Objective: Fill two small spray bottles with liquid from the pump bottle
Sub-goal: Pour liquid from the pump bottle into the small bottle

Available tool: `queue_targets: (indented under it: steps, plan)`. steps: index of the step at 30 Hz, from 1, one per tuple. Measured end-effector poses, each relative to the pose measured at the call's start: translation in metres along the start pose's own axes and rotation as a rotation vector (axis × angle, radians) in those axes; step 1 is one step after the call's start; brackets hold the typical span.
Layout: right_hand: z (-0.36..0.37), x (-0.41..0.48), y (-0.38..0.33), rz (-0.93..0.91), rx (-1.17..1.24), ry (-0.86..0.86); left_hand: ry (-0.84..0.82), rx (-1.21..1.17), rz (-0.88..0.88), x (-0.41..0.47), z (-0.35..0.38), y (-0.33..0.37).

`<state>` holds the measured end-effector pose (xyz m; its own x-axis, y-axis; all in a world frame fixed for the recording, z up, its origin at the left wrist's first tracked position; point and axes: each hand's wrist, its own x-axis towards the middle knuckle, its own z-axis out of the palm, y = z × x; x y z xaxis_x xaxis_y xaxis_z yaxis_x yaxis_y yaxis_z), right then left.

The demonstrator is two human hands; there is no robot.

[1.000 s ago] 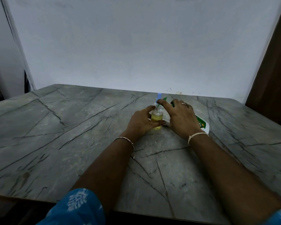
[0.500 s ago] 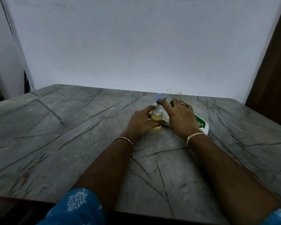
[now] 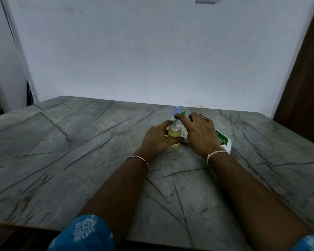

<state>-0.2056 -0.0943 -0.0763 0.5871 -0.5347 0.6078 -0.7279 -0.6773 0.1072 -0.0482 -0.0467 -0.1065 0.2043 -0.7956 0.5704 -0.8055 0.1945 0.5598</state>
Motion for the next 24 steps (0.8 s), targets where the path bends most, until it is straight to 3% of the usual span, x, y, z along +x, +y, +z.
queue_targets:
  steps: [24]
  plan:
    - [0.0011, -0.0023, 0.0039, -0.023, -0.026, 0.003, -0.008, 0.013, -0.009, -0.0002, 0.0002, 0.0014]
